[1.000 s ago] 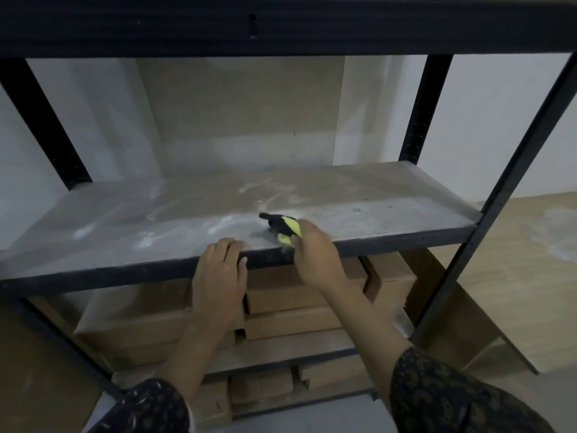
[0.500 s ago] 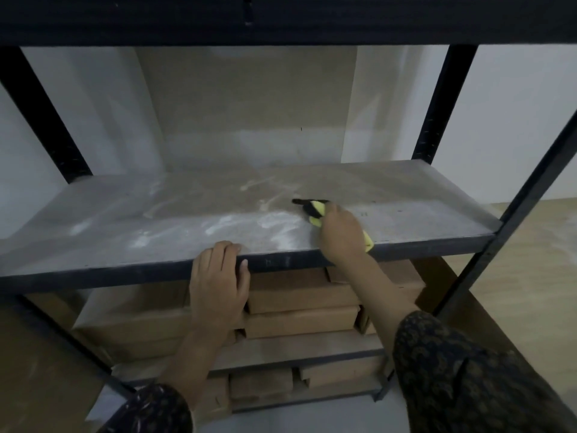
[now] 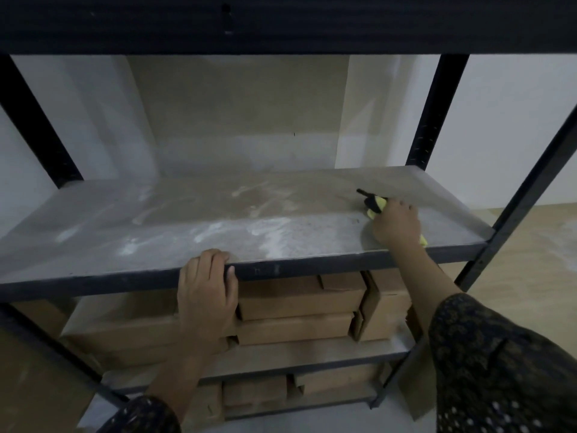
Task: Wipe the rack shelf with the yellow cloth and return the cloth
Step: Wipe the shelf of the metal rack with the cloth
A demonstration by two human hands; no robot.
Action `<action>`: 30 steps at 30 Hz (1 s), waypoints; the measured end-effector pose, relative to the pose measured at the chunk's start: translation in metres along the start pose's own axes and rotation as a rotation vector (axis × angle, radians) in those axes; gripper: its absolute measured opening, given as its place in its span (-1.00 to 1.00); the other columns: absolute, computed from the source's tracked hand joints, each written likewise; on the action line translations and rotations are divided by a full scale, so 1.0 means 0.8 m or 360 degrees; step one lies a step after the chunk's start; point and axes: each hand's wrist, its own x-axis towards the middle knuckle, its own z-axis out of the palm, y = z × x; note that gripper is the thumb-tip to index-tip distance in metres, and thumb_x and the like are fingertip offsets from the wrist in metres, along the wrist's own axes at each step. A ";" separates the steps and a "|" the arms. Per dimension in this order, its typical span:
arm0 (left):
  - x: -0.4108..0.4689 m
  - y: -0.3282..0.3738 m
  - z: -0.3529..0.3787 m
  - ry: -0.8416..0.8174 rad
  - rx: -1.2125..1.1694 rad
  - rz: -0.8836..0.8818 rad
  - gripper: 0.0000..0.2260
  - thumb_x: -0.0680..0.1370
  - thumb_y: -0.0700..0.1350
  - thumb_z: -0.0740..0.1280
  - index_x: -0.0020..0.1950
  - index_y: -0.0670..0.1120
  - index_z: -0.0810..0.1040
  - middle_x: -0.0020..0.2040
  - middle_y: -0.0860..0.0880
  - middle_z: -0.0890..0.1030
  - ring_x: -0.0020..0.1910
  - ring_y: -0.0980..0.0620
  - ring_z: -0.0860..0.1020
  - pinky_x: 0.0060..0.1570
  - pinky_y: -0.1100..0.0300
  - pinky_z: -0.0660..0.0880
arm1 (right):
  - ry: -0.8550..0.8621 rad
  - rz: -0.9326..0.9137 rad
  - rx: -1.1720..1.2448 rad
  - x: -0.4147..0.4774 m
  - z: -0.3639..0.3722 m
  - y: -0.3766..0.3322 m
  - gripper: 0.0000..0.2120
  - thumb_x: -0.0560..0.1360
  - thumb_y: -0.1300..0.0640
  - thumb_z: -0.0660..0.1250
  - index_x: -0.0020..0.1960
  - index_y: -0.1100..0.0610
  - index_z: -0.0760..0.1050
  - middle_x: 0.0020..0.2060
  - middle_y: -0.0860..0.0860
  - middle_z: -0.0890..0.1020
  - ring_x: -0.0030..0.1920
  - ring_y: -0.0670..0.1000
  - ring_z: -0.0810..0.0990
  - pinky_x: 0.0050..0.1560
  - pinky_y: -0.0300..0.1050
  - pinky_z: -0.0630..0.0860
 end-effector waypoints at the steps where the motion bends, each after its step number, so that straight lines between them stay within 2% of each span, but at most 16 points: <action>1: 0.000 0.000 0.000 -0.0005 0.0003 -0.0003 -0.76 0.58 -0.08 0.16 0.11 -0.17 0.53 0.04 -0.12 0.56 0.00 -0.09 0.51 0.03 0.03 0.44 | -0.0008 -0.0029 0.0039 0.000 0.003 -0.010 -0.68 0.54 0.16 0.25 0.22 0.33 0.39 0.18 0.25 0.51 0.23 0.25 0.42 0.19 0.07 0.40; 3: 0.000 0.000 0.001 -0.0009 0.0011 -0.0013 -0.76 0.57 -0.09 0.16 0.10 -0.16 0.53 0.04 -0.11 0.56 0.00 -0.09 0.51 0.03 0.04 0.45 | -0.0040 -0.0106 0.0094 -0.006 0.008 -0.041 -0.71 0.52 0.19 0.28 0.18 0.32 0.41 0.15 0.24 0.55 0.18 0.23 0.48 0.15 0.03 0.43; 8: 0.001 0.002 0.000 -0.0015 0.0031 -0.0026 -0.78 0.57 -0.09 0.17 0.10 -0.15 0.53 0.04 -0.10 0.56 -0.01 -0.08 0.51 0.03 0.06 0.44 | -0.0206 -0.0611 0.0111 -0.057 0.041 -0.136 -0.69 0.55 0.24 0.19 0.27 0.28 0.36 0.23 0.23 0.49 0.24 0.22 0.45 0.17 0.01 0.40; 11: 0.002 0.002 -0.003 -0.0010 0.0050 0.0015 -0.78 0.57 -0.08 0.17 0.09 -0.13 0.53 0.01 -0.08 0.56 -0.04 -0.06 0.51 -0.01 0.09 0.43 | -0.0382 -0.0764 0.0364 -0.066 0.036 -0.151 -0.84 0.57 0.22 0.20 0.12 0.23 0.44 0.00 0.22 0.58 0.06 0.22 0.56 -0.15 -0.06 0.39; 12: 0.002 0.001 -0.003 -0.0008 0.0053 0.0024 -0.78 0.57 -0.07 0.17 0.08 -0.13 0.53 0.00 -0.08 0.56 -0.05 -0.06 0.51 -0.01 0.10 0.42 | -0.0447 -0.0725 0.0510 -0.058 0.028 -0.146 -0.87 0.57 0.17 0.21 0.05 0.21 0.46 -0.11 0.21 0.58 -0.04 0.21 0.59 -0.26 -0.09 0.35; 14: 0.003 0.001 -0.002 0.0012 0.0054 0.0027 -0.76 0.57 -0.05 0.16 0.08 -0.13 0.53 -0.01 -0.09 0.56 -0.05 -0.07 0.51 -0.01 0.08 0.42 | -0.0369 -0.0522 0.0749 -0.033 0.011 -0.125 -0.80 0.56 0.07 0.27 0.04 0.20 0.50 -0.18 0.21 0.59 -0.14 0.17 0.59 -0.36 -0.11 0.31; 16: 0.003 0.003 0.001 0.0050 0.0053 0.0011 -0.76 0.56 -0.05 0.16 0.06 -0.14 0.53 -0.02 -0.09 0.56 -0.06 -0.07 0.50 -0.01 0.07 0.41 | -0.0187 -0.0255 0.0829 -0.001 0.005 -0.095 -0.68 0.53 -0.01 0.31 0.10 0.23 0.50 -0.13 0.19 0.63 -0.11 0.18 0.62 -0.30 -0.09 0.42; 18: 0.004 0.005 0.003 0.0094 0.0047 -0.0002 -0.77 0.56 -0.05 0.16 0.05 -0.14 0.52 -0.04 -0.09 0.55 -0.06 -0.06 0.48 -0.01 0.08 0.40 | -0.0136 -0.0106 0.0578 0.015 0.013 -0.077 -0.66 0.53 0.02 0.30 0.15 0.27 0.48 -0.01 0.21 0.63 0.01 0.23 0.60 -0.09 0.05 0.54; 20: 0.005 0.005 0.004 0.0124 0.0054 -0.0003 -0.79 0.55 -0.05 0.18 0.03 -0.14 0.52 -0.06 -0.09 0.54 -0.07 -0.04 0.46 -0.02 0.11 0.37 | -0.0111 -0.0158 0.0169 0.014 0.030 -0.077 -0.69 0.54 0.13 0.26 0.21 0.29 0.44 0.13 0.24 0.56 0.15 0.24 0.50 0.13 0.09 0.47; 22: 0.008 0.004 0.004 0.0129 0.0058 -0.0009 -0.80 0.54 -0.05 0.18 0.01 -0.13 0.52 -0.07 -0.08 0.54 -0.08 -0.03 0.45 -0.04 0.14 0.34 | -0.0046 -0.0257 0.0042 0.006 0.044 -0.096 -0.69 0.53 0.22 0.21 0.25 0.31 0.39 0.21 0.24 0.50 0.24 0.24 0.41 0.21 0.04 0.39; 27: 0.006 -0.002 0.005 0.0125 0.0082 0.0023 -0.81 0.54 -0.04 0.22 0.00 -0.13 0.54 -0.09 -0.07 0.53 -0.10 -0.04 0.47 -0.05 0.13 0.33 | -0.0140 -0.0686 0.0110 -0.021 0.062 -0.160 -0.73 0.56 0.24 0.17 0.23 0.27 0.42 0.18 0.23 0.54 0.20 0.22 0.42 0.17 0.01 0.37; 29: 0.007 -0.004 0.007 0.0131 0.0102 0.0041 -0.80 0.54 -0.04 0.22 0.00 -0.13 0.54 -0.09 -0.07 0.54 -0.11 -0.05 0.48 -0.06 0.13 0.33 | -0.0350 -0.0799 0.0381 -0.031 0.060 -0.170 -0.73 0.56 0.18 0.22 0.21 0.27 0.45 0.08 0.24 0.57 0.11 0.21 0.49 0.03 -0.03 0.41; 30: 0.007 -0.004 0.008 0.0147 0.0112 0.0055 -0.80 0.55 -0.04 0.22 -0.01 -0.13 0.55 -0.09 -0.08 0.54 -0.12 -0.05 0.48 -0.07 0.13 0.33 | -0.0481 -0.0777 0.0594 -0.030 0.056 -0.168 -0.71 0.55 0.10 0.28 0.18 0.27 0.48 -0.02 0.23 0.59 0.01 0.18 0.53 -0.07 -0.06 0.42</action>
